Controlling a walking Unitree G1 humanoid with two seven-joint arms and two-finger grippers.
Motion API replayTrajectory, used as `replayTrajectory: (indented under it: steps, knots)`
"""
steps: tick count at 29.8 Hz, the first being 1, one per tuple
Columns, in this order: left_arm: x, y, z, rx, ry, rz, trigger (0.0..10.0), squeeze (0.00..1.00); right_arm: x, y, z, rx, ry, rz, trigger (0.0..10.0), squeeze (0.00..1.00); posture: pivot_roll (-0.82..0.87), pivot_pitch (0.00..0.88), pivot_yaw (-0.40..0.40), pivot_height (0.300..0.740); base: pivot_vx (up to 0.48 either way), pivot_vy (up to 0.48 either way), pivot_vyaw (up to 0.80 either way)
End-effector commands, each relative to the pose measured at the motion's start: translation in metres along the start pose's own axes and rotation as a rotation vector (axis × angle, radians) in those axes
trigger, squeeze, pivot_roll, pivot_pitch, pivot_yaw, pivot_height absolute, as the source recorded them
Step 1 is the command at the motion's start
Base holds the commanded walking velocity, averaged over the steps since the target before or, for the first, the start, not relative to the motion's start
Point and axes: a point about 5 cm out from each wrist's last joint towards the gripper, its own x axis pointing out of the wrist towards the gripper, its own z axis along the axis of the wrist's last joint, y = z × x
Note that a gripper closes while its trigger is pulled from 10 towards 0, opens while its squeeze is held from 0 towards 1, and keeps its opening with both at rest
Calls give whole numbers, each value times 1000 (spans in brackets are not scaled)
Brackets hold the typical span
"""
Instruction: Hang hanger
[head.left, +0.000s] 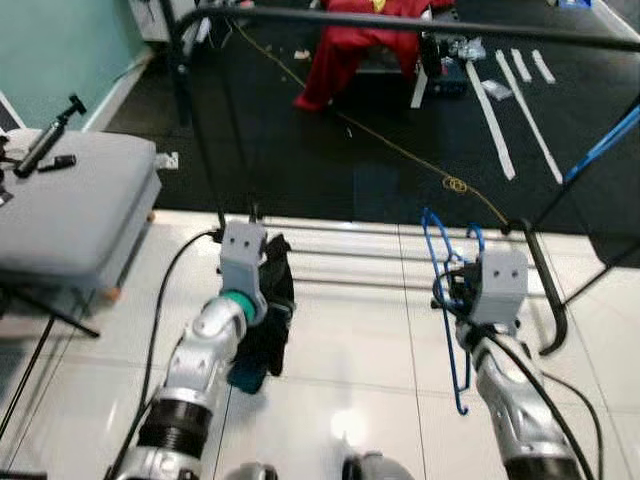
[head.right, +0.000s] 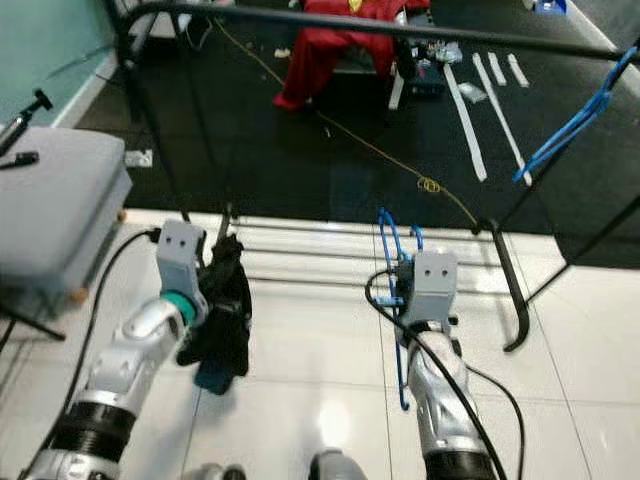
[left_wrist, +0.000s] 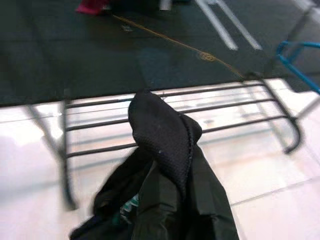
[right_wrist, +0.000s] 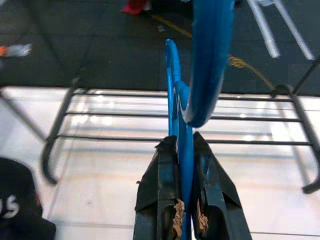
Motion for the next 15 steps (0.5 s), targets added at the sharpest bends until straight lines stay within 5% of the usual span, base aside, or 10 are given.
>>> replayTrajectory:
  steps: [1, 6, 15]
  knots:
    - [-1, -1, -4, -13, 11, -4, 10000, 0, -1, 0, -5, 10, 22, 0, 10000, 0, -78, 58, 50, 740, -266, 0, 0]
    - [-1, 0, -3, -11, 12, -7, 10000, 0, -2, 1, -6, 16, 23, -1, 10000, 0, -79, 54, 51, 740, -258, 0, 0]
    - [0, -3, -7, 15, 51, -28, 10000, 0, -4, 3, -10, 24, 34, 1, 10000, 0, -81, 41, 58, 740, 0, 0, 0]
